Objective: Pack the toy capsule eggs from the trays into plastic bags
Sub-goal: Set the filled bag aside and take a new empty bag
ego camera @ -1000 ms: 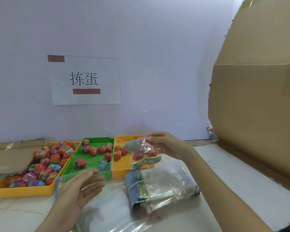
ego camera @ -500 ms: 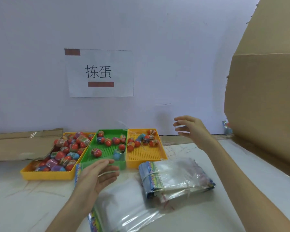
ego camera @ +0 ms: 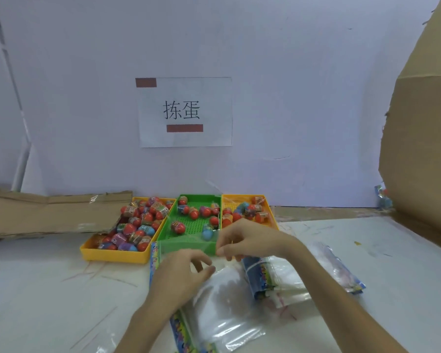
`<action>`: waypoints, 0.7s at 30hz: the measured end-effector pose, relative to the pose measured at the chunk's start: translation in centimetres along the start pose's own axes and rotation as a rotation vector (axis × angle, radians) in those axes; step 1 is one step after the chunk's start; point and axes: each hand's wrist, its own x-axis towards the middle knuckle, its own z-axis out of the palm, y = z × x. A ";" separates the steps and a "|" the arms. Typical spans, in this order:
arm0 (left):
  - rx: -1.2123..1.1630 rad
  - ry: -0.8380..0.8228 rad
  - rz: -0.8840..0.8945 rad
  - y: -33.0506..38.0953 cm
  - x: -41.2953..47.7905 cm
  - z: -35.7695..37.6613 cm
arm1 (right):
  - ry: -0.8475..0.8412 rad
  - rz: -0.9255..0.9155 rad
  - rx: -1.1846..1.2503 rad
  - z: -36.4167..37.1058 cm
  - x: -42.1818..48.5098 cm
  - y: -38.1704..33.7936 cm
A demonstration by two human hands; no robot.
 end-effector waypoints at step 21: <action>-0.127 0.103 0.085 -0.5 0.6 0.3 | 0.404 -0.091 0.003 2.1 -0.6 0.5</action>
